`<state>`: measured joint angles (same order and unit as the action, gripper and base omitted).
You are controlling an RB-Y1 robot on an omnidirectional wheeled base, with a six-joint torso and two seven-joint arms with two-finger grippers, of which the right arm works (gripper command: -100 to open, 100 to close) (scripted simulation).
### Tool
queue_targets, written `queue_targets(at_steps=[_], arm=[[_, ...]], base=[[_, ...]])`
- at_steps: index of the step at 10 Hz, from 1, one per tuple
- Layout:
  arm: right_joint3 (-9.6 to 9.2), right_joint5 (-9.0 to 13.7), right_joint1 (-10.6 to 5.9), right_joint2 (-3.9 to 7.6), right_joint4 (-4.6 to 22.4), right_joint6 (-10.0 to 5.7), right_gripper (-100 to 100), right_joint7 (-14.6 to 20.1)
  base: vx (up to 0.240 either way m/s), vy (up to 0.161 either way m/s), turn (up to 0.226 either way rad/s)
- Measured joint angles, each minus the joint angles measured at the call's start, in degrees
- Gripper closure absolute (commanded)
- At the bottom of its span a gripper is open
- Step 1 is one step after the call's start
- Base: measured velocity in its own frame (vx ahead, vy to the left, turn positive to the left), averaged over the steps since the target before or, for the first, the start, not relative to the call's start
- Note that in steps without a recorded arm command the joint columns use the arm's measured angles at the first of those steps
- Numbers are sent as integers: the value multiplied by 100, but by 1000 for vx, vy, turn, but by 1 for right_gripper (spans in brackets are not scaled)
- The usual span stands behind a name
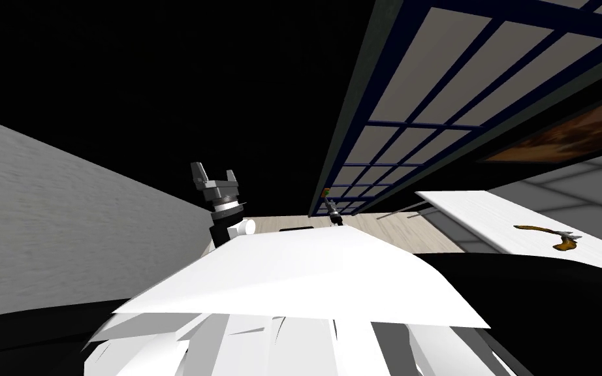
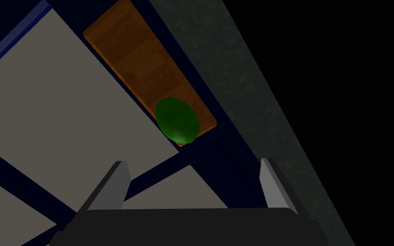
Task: Pull the door open
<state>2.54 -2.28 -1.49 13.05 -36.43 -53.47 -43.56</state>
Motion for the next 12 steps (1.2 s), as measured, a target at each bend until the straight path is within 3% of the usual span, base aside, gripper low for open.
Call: queue_targets(at_steps=[12], arm=[[-57, -255, -221, -37, 175, 45, -100, -1677]], base=[[-24, 1, -59]])
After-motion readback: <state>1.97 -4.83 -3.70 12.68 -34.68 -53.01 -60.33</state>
